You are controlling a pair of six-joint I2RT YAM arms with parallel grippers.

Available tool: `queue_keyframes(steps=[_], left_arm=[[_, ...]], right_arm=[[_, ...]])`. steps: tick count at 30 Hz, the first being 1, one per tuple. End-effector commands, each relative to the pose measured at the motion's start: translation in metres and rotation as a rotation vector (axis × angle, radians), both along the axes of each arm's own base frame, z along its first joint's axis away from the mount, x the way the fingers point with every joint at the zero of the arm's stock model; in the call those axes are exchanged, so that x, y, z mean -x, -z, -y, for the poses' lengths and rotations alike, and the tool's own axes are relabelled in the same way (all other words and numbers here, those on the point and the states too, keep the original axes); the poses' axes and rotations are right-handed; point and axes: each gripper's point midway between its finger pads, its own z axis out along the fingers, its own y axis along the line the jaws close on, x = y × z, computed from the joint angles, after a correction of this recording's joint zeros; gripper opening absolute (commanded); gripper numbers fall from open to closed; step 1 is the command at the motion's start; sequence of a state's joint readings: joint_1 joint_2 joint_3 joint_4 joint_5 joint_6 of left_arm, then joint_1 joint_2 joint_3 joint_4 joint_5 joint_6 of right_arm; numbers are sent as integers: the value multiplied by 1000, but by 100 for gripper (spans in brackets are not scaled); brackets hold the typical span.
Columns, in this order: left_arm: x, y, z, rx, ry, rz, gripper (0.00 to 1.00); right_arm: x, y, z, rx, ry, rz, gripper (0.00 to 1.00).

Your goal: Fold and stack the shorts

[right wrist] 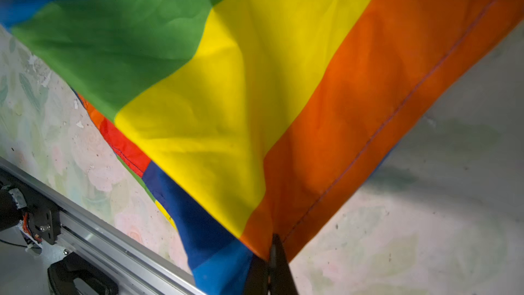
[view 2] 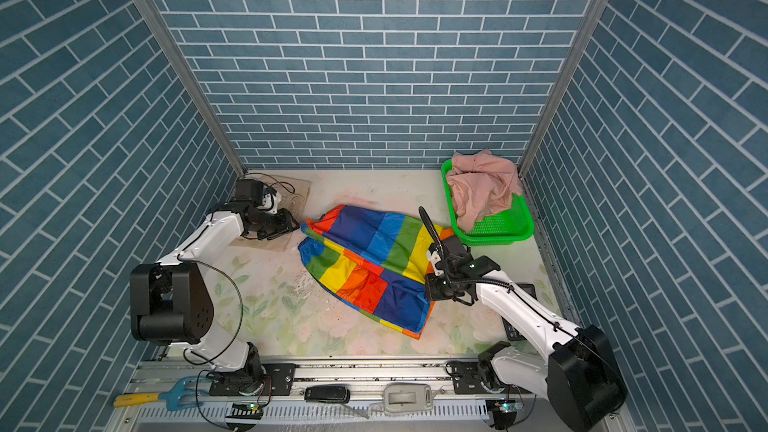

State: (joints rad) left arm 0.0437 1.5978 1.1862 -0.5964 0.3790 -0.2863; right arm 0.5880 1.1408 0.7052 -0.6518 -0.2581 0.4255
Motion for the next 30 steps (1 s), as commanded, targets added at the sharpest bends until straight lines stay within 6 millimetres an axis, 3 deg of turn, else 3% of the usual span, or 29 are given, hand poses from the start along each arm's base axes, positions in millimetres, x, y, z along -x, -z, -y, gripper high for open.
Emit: queue_keyframes(steps=[1, 2, 3, 4, 8, 13, 18, 25, 28, 30], left_arm=[[6, -2, -21, 19, -91, 1, 57], [7, -5, -25, 43, -123, 11, 66], [5, -10, -26, 62, -141, 33, 91], [4, -17, -23, 89, -147, 57, 99], [-1, -27, 18, 327, -116, 73, 100], [3, -2, 30, 414, -128, 16, 100], [4, 28, 39, 441, -119, -51, 99], [-9, 49, 38, 466, -156, -53, 67], [-15, 56, 43, 515, -164, -62, 47], [-16, 59, 43, 525, -167, -62, 44]], right_arm=[[14, 3, -2, 7, 31, -40, 0], [19, 6, -3, 12, 28, -50, 0], [22, 8, -6, 9, 23, -56, 0], [26, 11, -9, 4, 18, -63, 0], [29, 19, -13, 27, 11, -69, 0], [21, 30, -21, 56, 4, -101, 0], [11, 50, -15, 171, -8, -141, 0], [-8, 55, -14, 207, -27, -185, 0], [-23, 55, -2, 304, -54, -190, 0], [-37, 58, 11, 368, -63, -206, 0]])
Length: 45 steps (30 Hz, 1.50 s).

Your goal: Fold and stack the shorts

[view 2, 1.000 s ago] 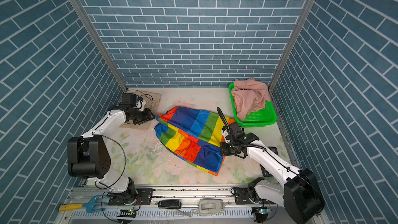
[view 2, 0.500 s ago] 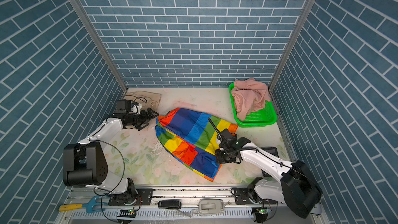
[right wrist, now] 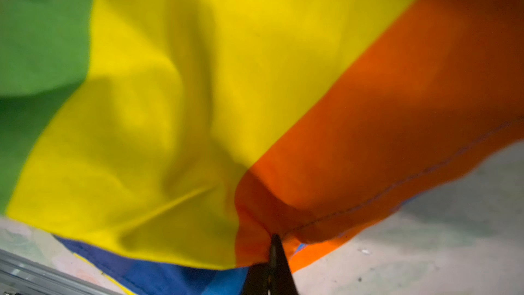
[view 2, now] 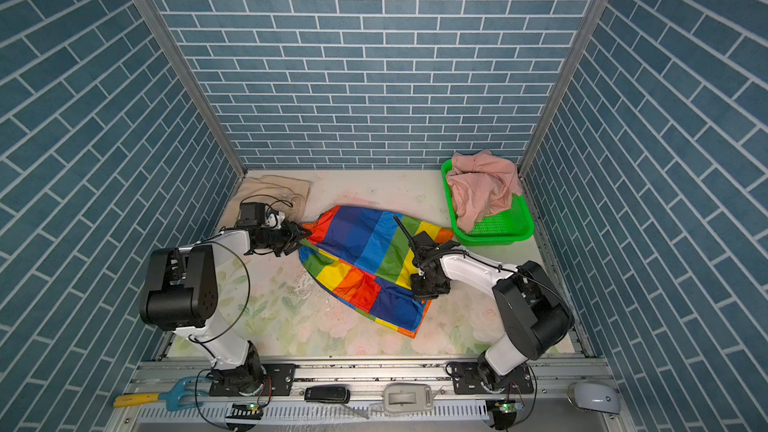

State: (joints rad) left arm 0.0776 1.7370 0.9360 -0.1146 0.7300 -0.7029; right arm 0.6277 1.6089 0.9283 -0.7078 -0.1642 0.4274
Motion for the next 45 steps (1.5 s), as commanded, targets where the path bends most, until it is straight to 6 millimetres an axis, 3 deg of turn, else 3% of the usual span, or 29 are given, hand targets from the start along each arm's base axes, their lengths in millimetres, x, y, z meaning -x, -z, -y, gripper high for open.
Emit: queue_keyframes(steps=[1, 7, 11, 12, 15, 19, 22, 28, 31, 36, 38, 41, 45], left_arm=[[-6, 1, 5, 34, -1, 26, 43], [-9, -8, 4, 38, -10, 59, 25], [-21, -31, 3, 21, 5, 107, 6], [-22, -37, 2, 14, 10, 116, 1], [-26, -59, 1, -10, 28, 155, 0], [-19, -78, -2, -54, 44, 188, 0], [-6, -71, -5, -77, 47, 168, 0], [18, -29, -9, -70, 33, 89, 0], [25, -12, -16, -81, 17, 56, 0], [26, 5, -14, -54, 16, 17, 0], [27, 7, -15, -61, 14, 7, 0], [26, 5, -14, -58, 14, 17, 0], [23, -7, -13, -50, 9, 55, 0]], right_arm=[[-19, 6, 29, 140, -57, -24, 0], [-86, 2, 49, 198, -52, -1, 0], [-125, -46, 41, 161, -63, 95, 0], [-128, -59, 39, 147, -61, 115, 0], [-125, -99, 32, 95, -63, 182, 0], [-100, -135, 31, 51, -61, 267, 0], [-73, -124, 34, 63, -74, 237, 0], [-21, -59, 34, 97, -85, 105, 0], [-6, -36, 35, 98, -70, 65, 0], [-3, -15, 44, 160, -73, 30, 0], [-6, -13, 42, 155, -74, 29, 8], [-13, -16, 40, 162, -73, 40, 15], [-31, -35, 40, 189, -75, 108, 13]])
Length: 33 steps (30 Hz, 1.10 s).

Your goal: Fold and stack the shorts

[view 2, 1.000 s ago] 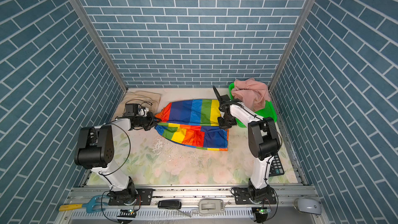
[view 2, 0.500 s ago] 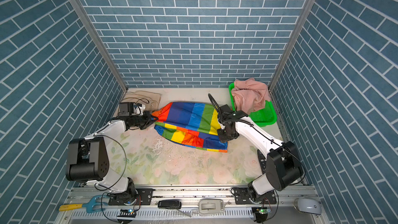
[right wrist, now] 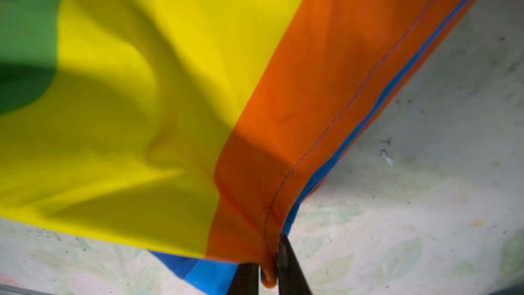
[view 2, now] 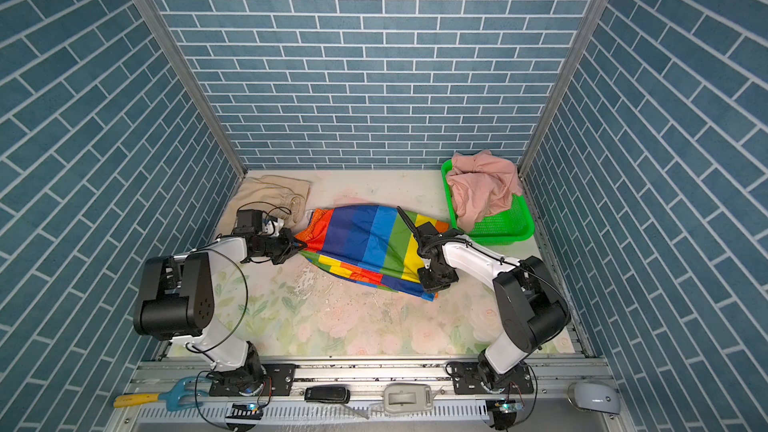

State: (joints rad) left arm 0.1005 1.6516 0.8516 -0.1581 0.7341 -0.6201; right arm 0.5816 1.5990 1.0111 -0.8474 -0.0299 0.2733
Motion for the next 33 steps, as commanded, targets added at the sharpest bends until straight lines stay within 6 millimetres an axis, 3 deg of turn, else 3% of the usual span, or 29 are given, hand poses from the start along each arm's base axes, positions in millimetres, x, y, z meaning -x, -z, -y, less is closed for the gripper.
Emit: queue_keyframes(steps=[1, 5, 9, 12, 15, 19, 24, 27, 28, 29, 33], left_arm=[[-7, -14, -7, -15, -26, 60, 0], [-19, -33, -7, -3, -38, 104, 0], [-26, -35, -6, 25, -58, 116, 0], [-26, -31, -5, 51, -74, 115, 0], [-20, -21, -5, 40, -66, 97, 0], [-14, -4, -4, 49, -74, 65, 0], [-10, 1, -3, 58, -80, 50, 23], [-11, -15, 2, 75, -57, 80, 57], [-12, -27, 3, 79, -41, 104, 81], [-13, -39, 2, 59, -26, 120, 99], [-15, -91, -21, -181, 17, 194, 99]], right_arm=[[-21, -27, 7, 48, 17, 89, 11], [-51, -68, 6, 47, 0, 188, 5], [-76, -94, 15, 122, -25, 270, 3], [-79, -108, 16, 117, -36, 330, 2], [-53, -86, 14, 81, -47, 271, 2], [-13, -38, 13, 58, -32, 139, 13], [4, -21, 12, 23, 6, 93, 32], [4, -26, 13, 26, 7, 98, 47], [3, -32, 13, 25, 9, 109, 53], [-1, -41, 12, 16, 11, 129, 60], [-18, -80, -2, -72, 49, 229, 87]])
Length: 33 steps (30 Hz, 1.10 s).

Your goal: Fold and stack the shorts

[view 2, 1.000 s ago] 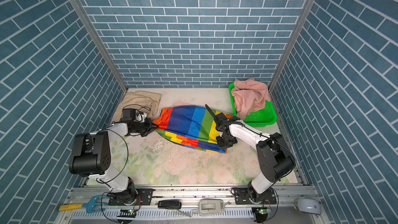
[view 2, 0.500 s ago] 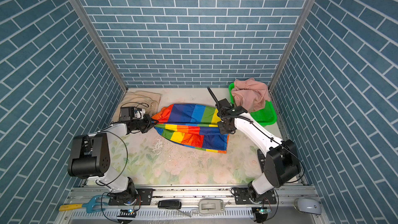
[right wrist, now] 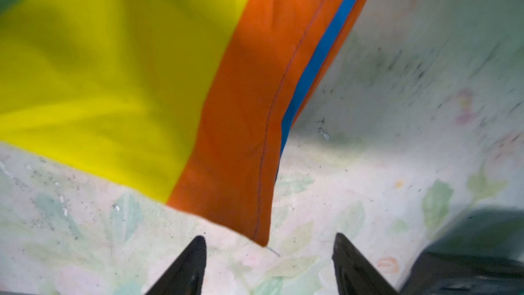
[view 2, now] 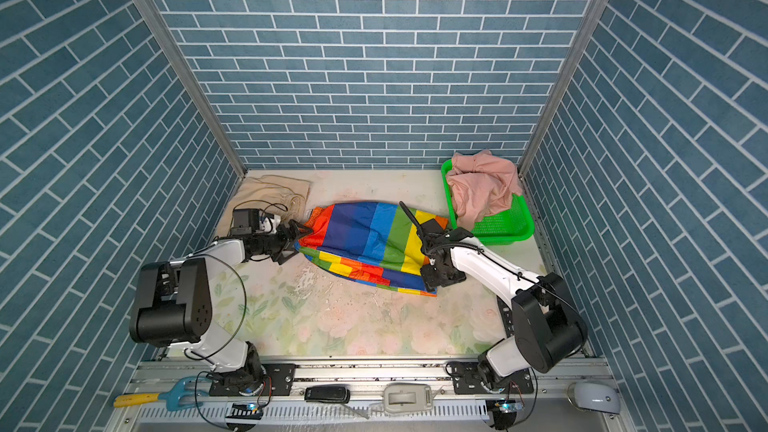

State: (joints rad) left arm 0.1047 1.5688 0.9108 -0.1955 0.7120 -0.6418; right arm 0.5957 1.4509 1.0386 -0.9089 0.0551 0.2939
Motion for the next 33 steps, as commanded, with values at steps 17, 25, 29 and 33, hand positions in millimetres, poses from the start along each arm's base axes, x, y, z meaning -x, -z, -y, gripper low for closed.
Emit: queue_keyframes(steps=[17, 25, 29, 33], left_arm=[[12, 24, 99, 71, 189, -30, 100], [43, 72, 72, 60, 134, -128, 100], [41, 68, 80, 108, 140, -109, 99], [27, 23, 79, 50, 173, -4, 100]], right_arm=[[9, 27, -89, -553, 211, -128, 98], [16, 66, -43, -365, 239, -175, 99], [2, 52, -39, -346, 226, -135, 98], [-23, 6, -43, -347, 186, -34, 98]])
